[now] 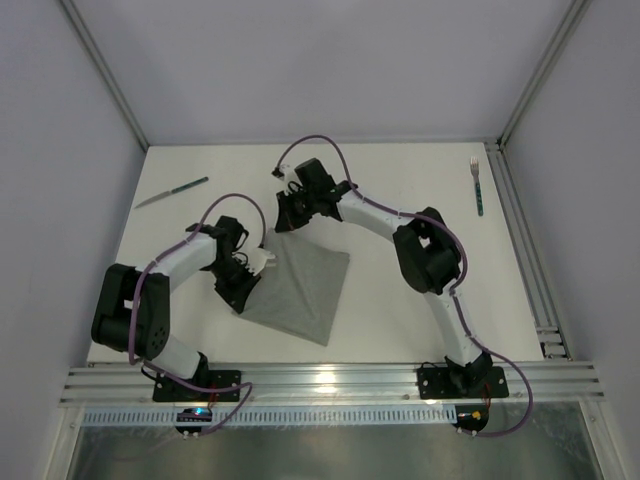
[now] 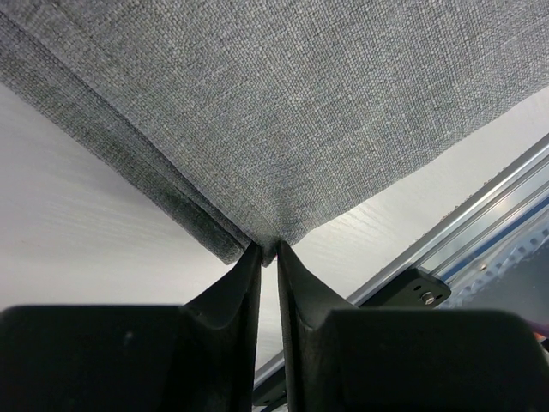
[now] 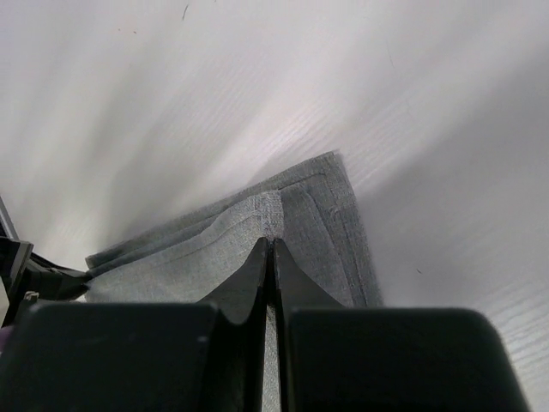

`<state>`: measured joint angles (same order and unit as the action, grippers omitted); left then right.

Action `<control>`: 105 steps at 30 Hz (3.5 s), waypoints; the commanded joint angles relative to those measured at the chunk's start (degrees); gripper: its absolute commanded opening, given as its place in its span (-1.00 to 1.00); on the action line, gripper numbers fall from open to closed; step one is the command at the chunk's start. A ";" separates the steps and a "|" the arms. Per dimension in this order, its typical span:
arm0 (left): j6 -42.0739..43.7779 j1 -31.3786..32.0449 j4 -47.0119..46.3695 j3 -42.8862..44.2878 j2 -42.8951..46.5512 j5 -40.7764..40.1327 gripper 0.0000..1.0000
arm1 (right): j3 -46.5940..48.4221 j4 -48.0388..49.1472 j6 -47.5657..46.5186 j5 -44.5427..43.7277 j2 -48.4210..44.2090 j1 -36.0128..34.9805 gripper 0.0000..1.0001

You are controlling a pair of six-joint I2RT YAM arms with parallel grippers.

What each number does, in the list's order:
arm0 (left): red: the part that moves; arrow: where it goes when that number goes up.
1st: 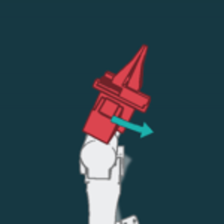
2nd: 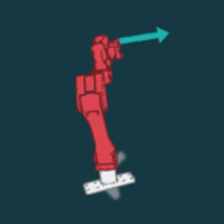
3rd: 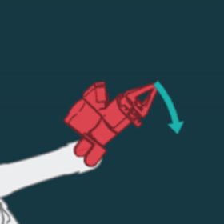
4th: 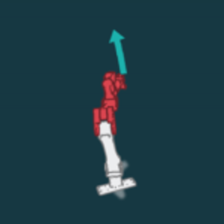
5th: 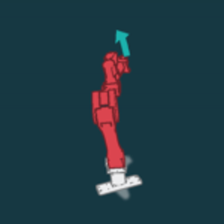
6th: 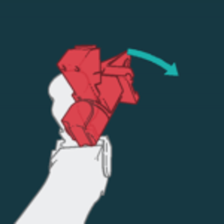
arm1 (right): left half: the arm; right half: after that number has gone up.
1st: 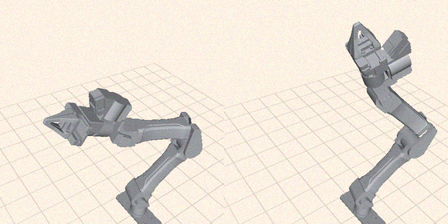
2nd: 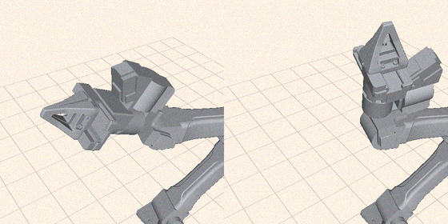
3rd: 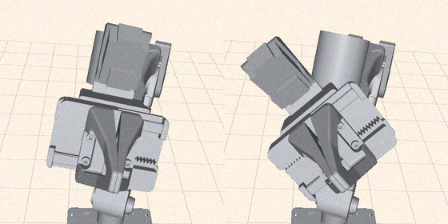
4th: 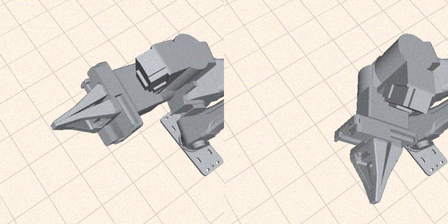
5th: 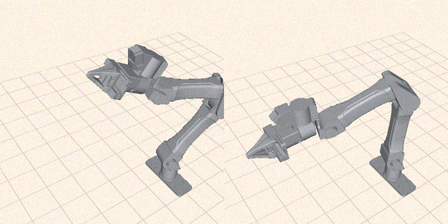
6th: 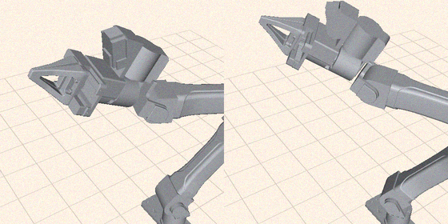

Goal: Fold the napkin into a case and place the utensils inside
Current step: Smooth out the square-folded napkin at the center of the board.

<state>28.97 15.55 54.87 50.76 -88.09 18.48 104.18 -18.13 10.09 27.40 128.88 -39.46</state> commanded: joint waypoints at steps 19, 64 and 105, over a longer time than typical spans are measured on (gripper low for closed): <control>1.53 -3.24 2.70 -0.05 4.59 1.47 -1.00 | 5.68 5.38 4.06 -0.42 8.32 -0.09 -0.89; -1.02 -6.85 -6.26 -6.03 3.37 -9.16 -1.00 | -30.16 -3.06 3.01 -1.22 -22.18 11.87 0.13; -4.98 -2.54 -9.52 8.04 -7.36 -7.76 -1.00 | -47.41 -0.50 5.47 -11.30 -39.57 17.67 -0.15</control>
<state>23.14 13.19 45.76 58.59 -95.98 10.17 54.57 -15.38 17.10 21.19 94.80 -20.71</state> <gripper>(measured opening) 0.005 0.409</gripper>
